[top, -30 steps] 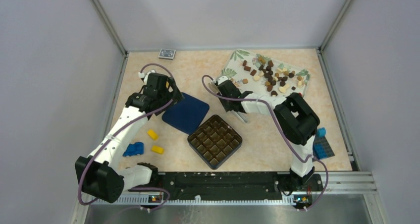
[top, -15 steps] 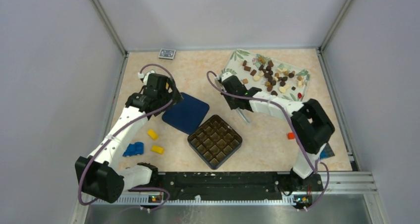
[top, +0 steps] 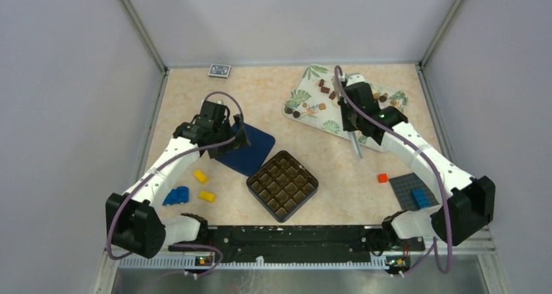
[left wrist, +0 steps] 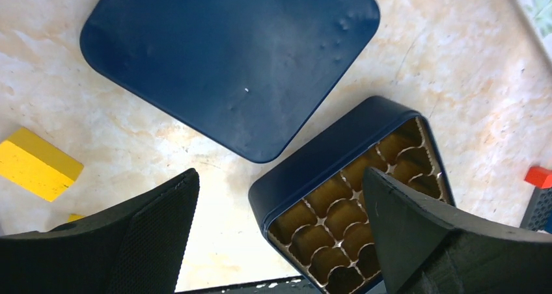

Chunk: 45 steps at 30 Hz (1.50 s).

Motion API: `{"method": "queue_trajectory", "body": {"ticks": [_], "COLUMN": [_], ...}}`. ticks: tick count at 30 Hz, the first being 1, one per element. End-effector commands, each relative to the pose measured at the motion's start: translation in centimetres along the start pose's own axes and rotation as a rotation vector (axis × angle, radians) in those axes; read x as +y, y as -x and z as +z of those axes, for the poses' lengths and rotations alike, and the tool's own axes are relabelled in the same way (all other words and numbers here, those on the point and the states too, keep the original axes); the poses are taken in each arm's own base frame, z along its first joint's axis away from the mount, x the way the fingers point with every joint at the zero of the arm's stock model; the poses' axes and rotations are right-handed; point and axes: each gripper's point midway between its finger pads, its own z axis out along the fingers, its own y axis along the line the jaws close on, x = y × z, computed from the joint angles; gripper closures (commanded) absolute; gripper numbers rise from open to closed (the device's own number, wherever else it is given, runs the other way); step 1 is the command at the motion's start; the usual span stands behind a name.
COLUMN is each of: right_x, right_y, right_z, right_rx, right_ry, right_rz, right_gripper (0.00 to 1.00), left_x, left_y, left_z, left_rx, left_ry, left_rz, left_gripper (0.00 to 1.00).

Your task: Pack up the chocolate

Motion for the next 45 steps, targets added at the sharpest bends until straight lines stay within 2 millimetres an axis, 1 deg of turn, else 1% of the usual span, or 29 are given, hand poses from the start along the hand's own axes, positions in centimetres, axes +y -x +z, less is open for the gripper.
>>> {"method": "queue_trajectory", "body": {"ticks": [1, 5, 9, 11, 14, 18, 21, 23, 27, 30, 33, 37, 41, 45], "right_x": [-4.3, -6.7, -8.0, -8.1, -8.1, -8.1, -8.1, -8.2, -8.5, -8.4, -8.3, -8.2, -8.2, -8.9], "right_y": [-3.5, -5.6, -6.6, -7.0, -7.3, -6.5, -6.0, -5.7, -4.9, -4.5, -4.1, -4.2, -4.9, -5.7], "right_z": [-1.8, -2.4, -3.3, -3.4, -3.6, -3.7, -3.4, -3.3, -3.2, -3.1, -3.0, -2.3, -1.8, -1.7], "right_rx": [0.128, 0.216, 0.271, 0.288, 0.3, 0.27, 0.25, 0.237, 0.211, 0.2, 0.193, 0.202, 0.222, 0.234], "right_ry": [-0.063, -0.09, -0.122, -0.119, -0.117, -0.116, -0.123, -0.128, -0.136, -0.129, -0.122, -0.114, -0.12, -0.151], "right_rz": [0.108, 0.17, 0.196, 0.216, 0.231, 0.261, 0.27, 0.275, 0.278, 0.277, 0.27, 0.252, 0.238, 0.217], "right_gripper": [0.93, 0.93, 0.87, 0.83, 0.78, 0.75, 0.75, 0.75, 0.75, 0.75, 0.75, 0.75, 0.75, 0.74], "left_x": [-0.9, -1.1, -0.3, -0.1, 0.1, 0.2, -0.5, -1.5, -2.8, -2.9, -2.9, -3.4, -4.8, -6.2], "left_y": [-0.4, -0.8, -1.4, -2.4, -5.1, -8.4, -10.5, -11.3, -12.8, -14.1, -15.8, -18.1, -18.9, -18.0], "left_z": [1.0, 1.9, 1.9, 1.8, 1.2, 0.2, -0.9, -1.8, -2.9, -2.8, -2.5, -1.9, -1.6, -1.3], "left_rx": [0.022, 0.057, 0.109, 0.157, 0.254, 0.315, 0.352, 0.342, 0.313, 0.333, 0.403, 0.488, 0.505, 0.476], "left_ry": [-0.055, -0.067, -0.015, -0.02, -0.051, -0.075, -0.165, -0.26, -0.415, -0.465, -0.485, -0.496, -0.528, -0.569], "left_rz": [0.029, 0.039, 0.067, 0.085, 0.096, 0.097, 0.08, 0.078, 0.082, 0.067, 0.044, 0.039, 0.061, 0.061], "left_gripper": [0.01, 0.01, 0.01, 0.01, 0.01, 0.01, 0.01, 0.01, 0.01, 0.01, 0.01, 0.01, 0.01, 0.01]}}
